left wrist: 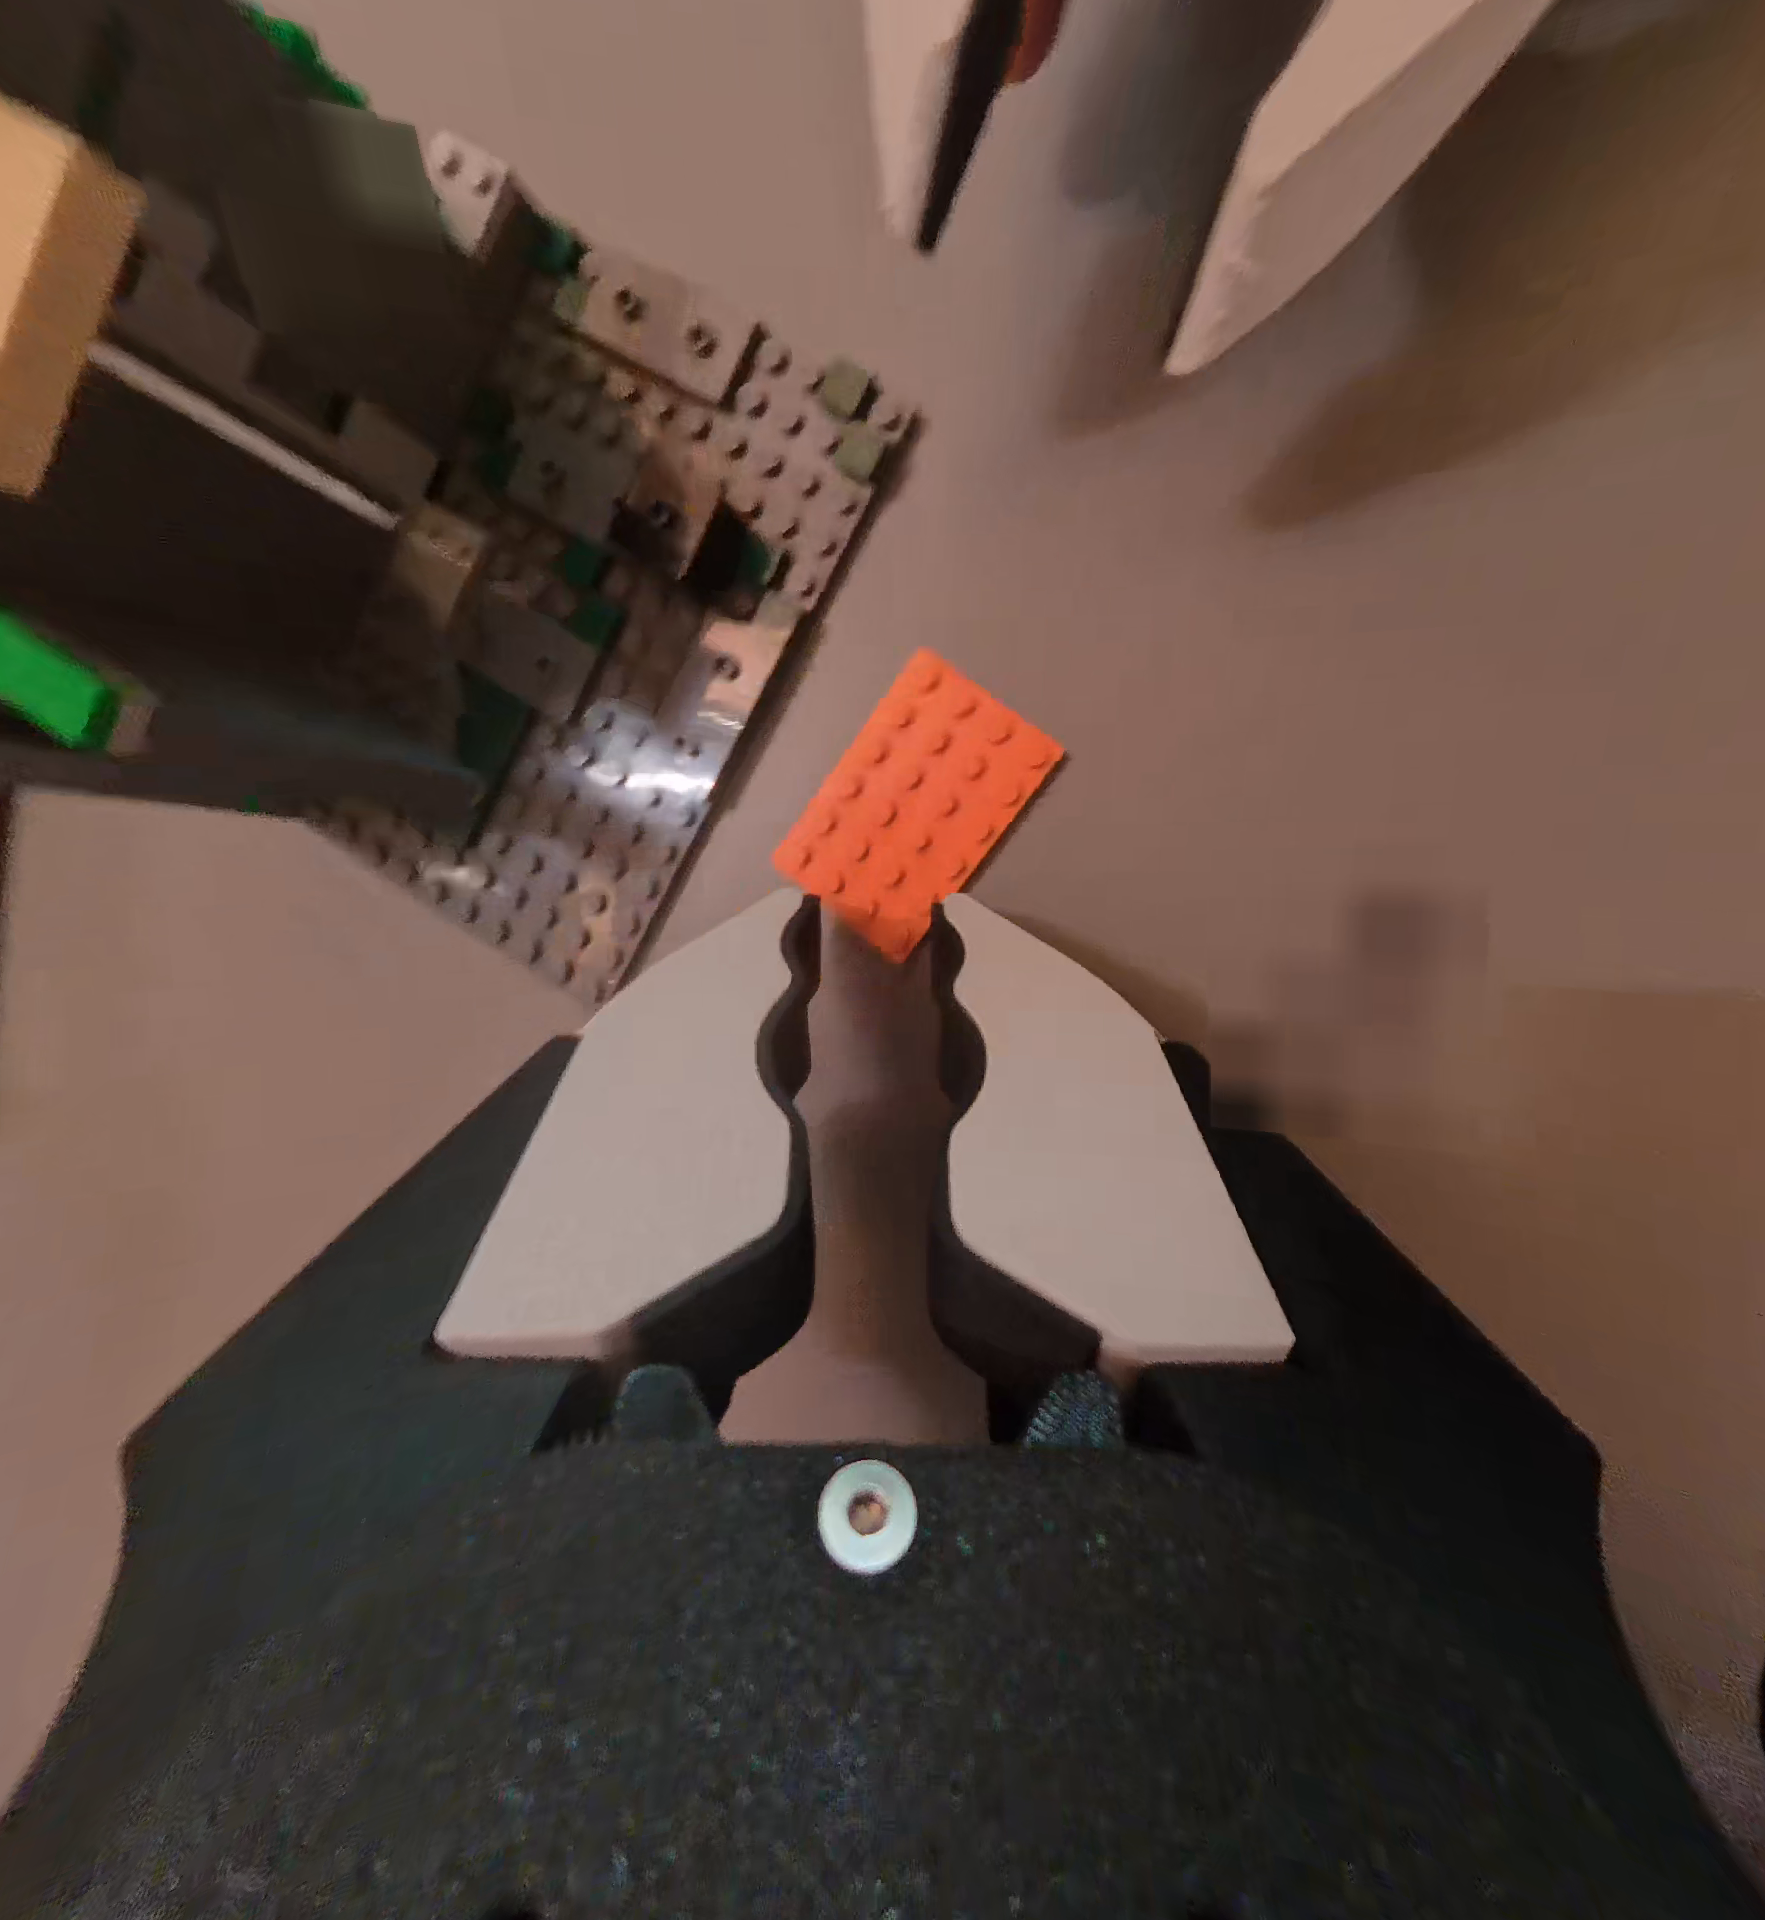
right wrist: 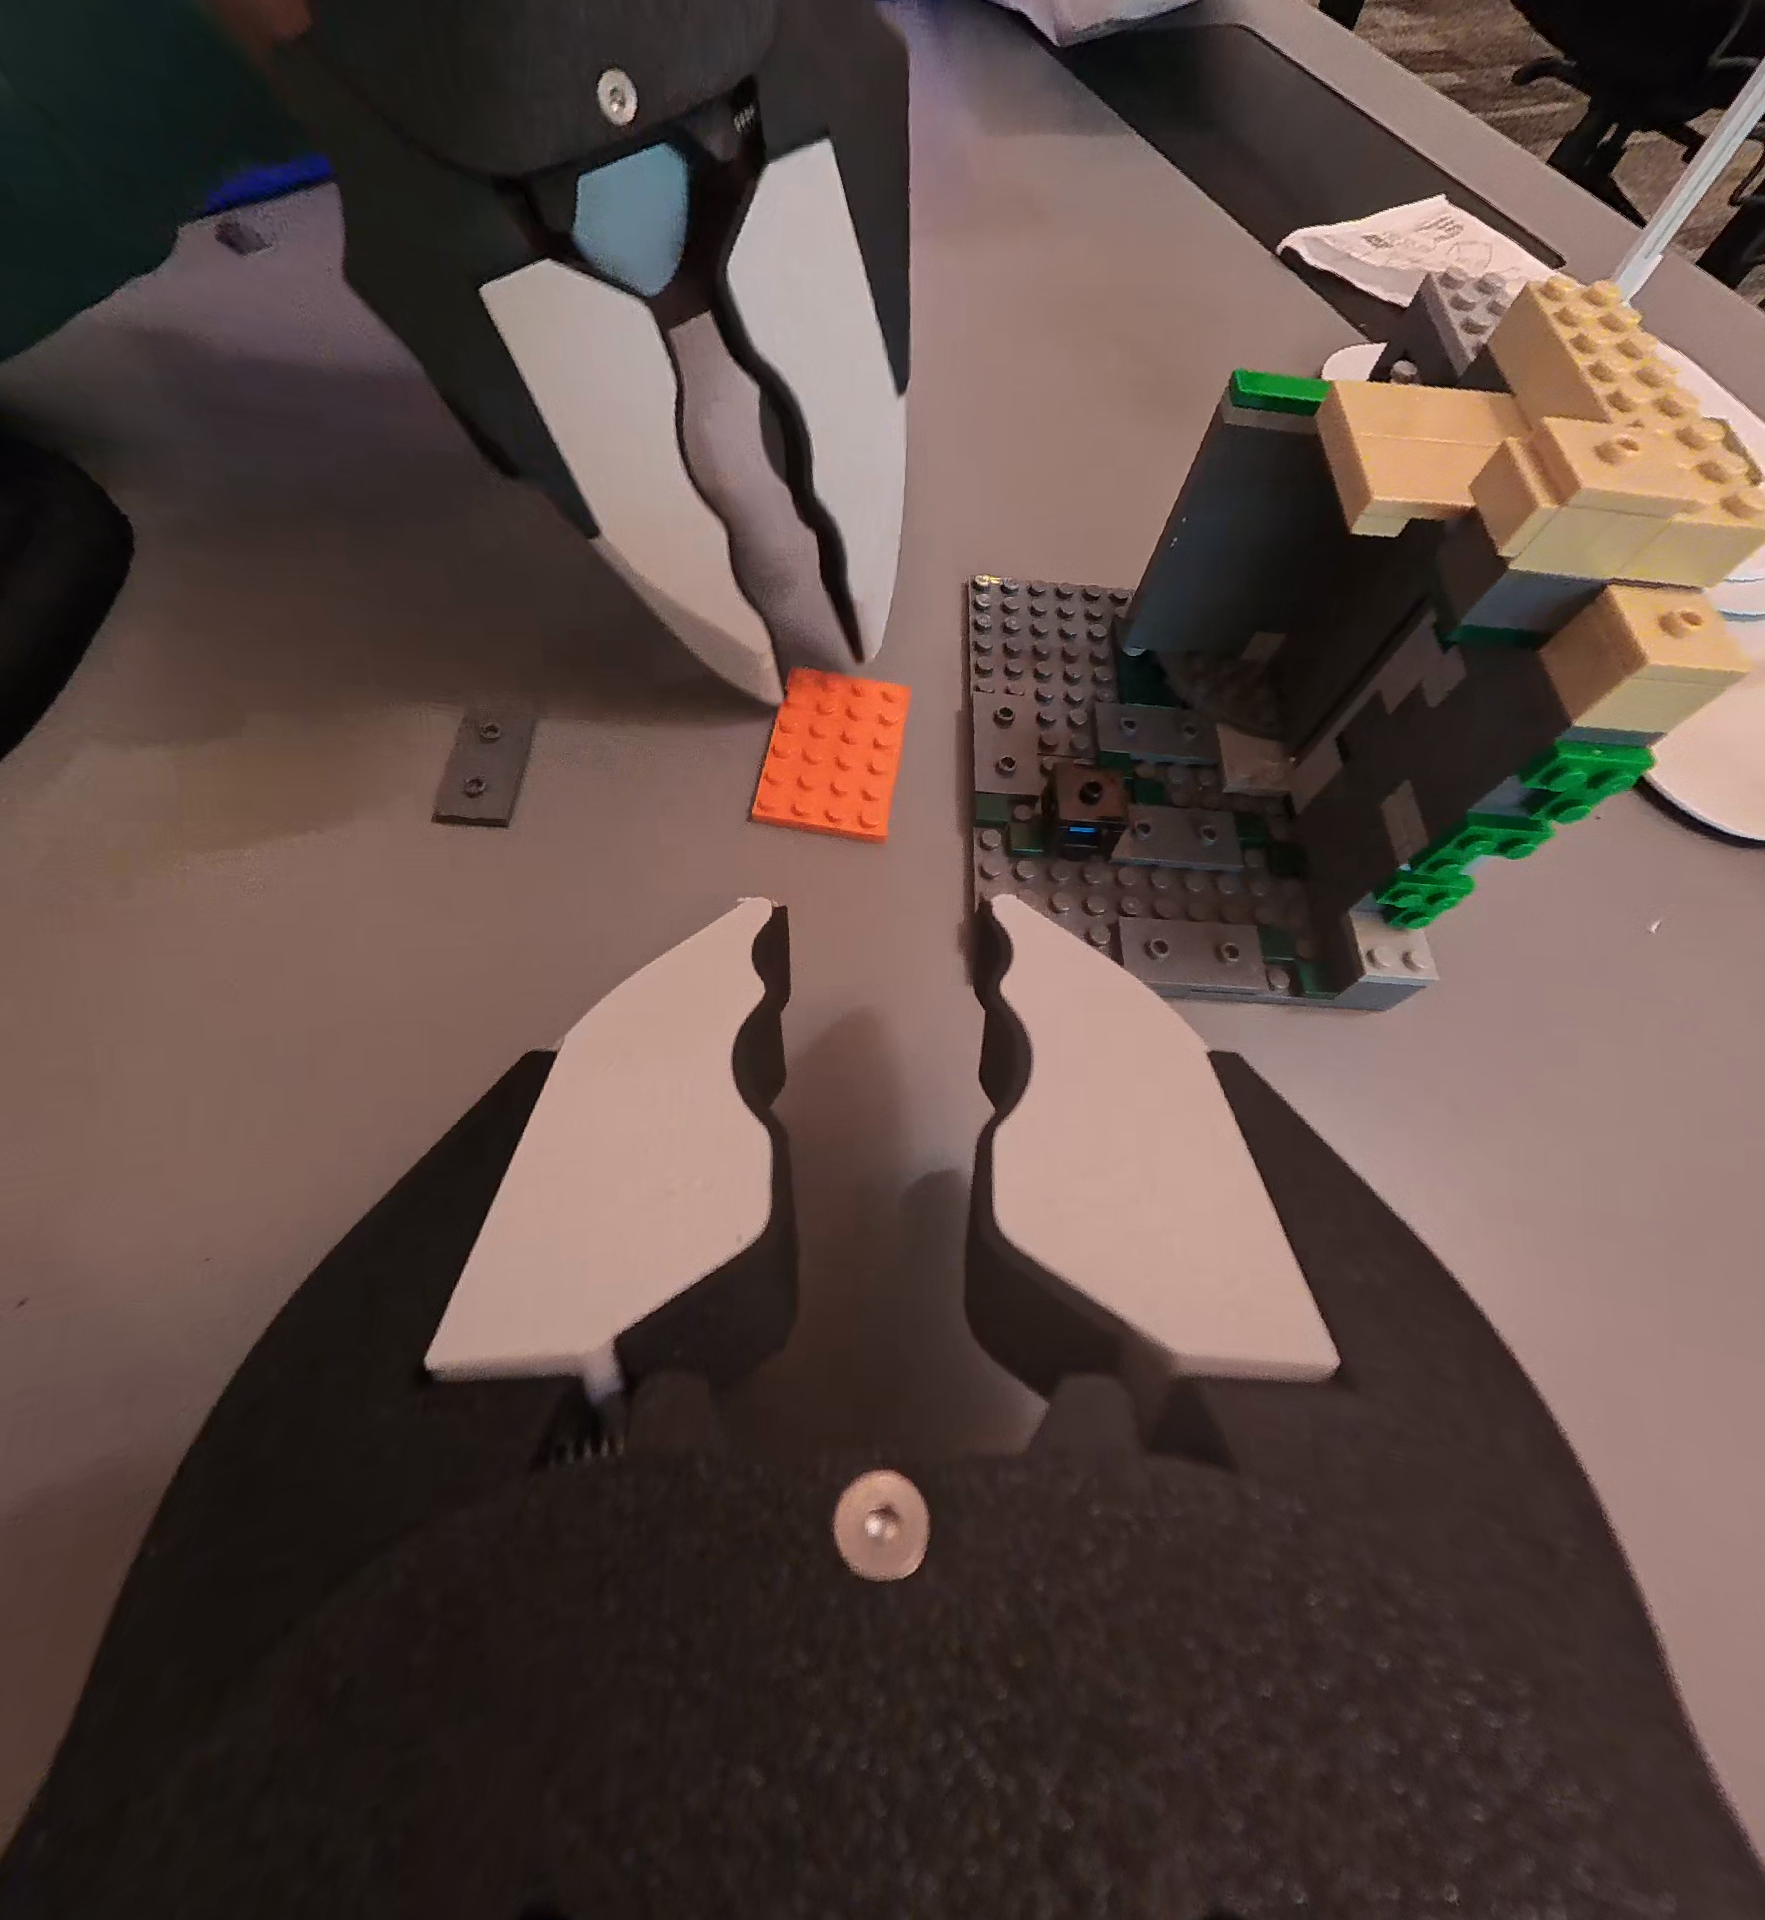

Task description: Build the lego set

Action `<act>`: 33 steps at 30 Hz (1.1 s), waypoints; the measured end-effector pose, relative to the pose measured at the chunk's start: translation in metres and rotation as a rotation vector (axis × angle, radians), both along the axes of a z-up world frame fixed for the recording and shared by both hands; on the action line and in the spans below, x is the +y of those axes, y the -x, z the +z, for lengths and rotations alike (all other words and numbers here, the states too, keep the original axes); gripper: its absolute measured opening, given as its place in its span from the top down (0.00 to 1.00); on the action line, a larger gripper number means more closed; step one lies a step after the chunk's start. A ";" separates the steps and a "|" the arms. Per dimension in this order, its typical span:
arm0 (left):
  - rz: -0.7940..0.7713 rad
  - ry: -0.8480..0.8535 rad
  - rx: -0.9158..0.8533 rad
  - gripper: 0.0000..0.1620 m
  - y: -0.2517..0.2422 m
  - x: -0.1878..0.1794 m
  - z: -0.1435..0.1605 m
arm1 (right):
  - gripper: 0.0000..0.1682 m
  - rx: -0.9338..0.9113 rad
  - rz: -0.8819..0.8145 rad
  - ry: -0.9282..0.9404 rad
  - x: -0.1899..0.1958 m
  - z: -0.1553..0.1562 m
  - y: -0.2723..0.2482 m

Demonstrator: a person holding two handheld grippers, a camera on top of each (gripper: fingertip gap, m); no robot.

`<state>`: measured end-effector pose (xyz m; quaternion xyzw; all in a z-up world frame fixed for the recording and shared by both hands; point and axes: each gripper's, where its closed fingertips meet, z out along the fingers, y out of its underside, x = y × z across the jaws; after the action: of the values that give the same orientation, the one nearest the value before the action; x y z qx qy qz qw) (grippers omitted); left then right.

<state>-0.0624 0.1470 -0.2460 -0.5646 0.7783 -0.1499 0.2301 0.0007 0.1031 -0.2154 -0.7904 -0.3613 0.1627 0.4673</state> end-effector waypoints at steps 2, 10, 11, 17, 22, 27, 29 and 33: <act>0.048 -0.034 -0.002 0.88 0.005 0.013 0.001 | 0.80 -0.001 0.000 0.000 0.000 0.000 0.000; 0.170 -0.028 -0.102 0.83 0.004 0.018 0.018 | 0.80 0.038 -0.023 0.029 0.001 -0.001 0.005; 0.188 -0.016 -0.123 0.82 0.003 0.017 0.020 | 0.79 0.056 -0.040 0.047 0.002 -0.001 0.007; 0.331 -0.012 -0.235 0.81 0.010 0.022 0.029 | 0.69 0.009 -0.136 0.122 0.015 -0.012 0.025; 0.406 -0.047 -0.320 0.83 0.022 0.027 0.030 | 0.70 -0.081 -0.137 0.158 0.025 -0.023 0.038; 0.449 -0.006 -0.400 0.86 0.026 0.034 0.024 | 0.79 -0.148 -0.115 0.183 0.030 -0.026 0.045; 0.456 -0.005 -0.423 0.86 0.028 0.038 0.024 | 0.79 -0.167 -0.114 0.199 0.031 -0.027 0.045; 0.456 -0.019 -0.461 0.86 0.031 0.043 0.028 | 0.77 -0.192 -0.125 0.251 0.034 -0.031 0.041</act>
<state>-0.0934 0.1895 -0.2180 -0.6735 0.5606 -0.2111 0.4331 -0.0401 0.1376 -0.2459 -0.8754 -0.3312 0.1007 0.3373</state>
